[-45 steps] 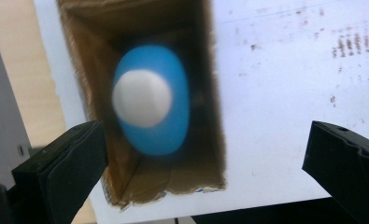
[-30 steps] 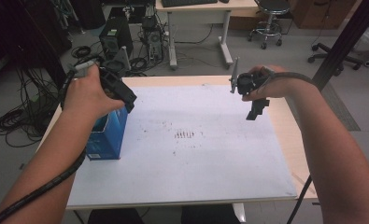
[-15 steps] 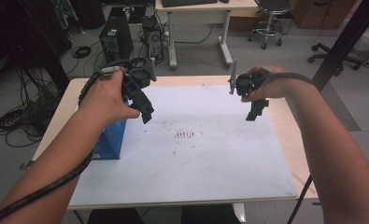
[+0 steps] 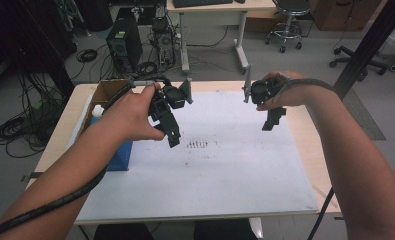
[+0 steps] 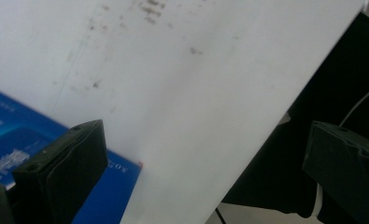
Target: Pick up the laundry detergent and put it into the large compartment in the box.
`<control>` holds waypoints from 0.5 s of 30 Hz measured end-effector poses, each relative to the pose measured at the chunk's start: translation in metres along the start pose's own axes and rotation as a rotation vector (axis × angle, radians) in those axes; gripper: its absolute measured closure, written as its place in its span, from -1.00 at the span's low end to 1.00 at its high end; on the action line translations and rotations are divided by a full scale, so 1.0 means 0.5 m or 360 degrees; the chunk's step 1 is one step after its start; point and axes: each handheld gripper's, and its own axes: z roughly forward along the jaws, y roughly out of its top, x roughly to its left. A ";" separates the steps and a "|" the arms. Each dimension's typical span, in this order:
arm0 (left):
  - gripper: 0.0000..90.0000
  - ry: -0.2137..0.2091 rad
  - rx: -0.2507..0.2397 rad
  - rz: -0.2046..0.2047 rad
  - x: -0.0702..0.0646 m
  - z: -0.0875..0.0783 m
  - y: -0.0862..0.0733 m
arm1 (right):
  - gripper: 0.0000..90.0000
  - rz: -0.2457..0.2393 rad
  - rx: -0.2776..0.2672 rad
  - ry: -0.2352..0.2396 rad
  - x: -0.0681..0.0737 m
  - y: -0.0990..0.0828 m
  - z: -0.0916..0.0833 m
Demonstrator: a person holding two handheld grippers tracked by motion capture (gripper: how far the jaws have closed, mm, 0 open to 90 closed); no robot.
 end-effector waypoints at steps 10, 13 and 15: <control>-1.00 -0.0115 0.0059 0.0125 -0.011 0.014 0.009 | -0.84 -0.0009 0.0005 0.0001 0.003 0.008 0.001; -1.00 -0.0134 0.0080 0.0147 -0.005 0.015 0.004 | -0.84 -0.0014 0.0010 0.0007 0.002 0.009 0.002; -1.00 -0.0143 0.0085 0.0171 0.000 0.016 0.000 | -0.84 -0.0015 0.0013 0.0010 0.001 0.010 0.004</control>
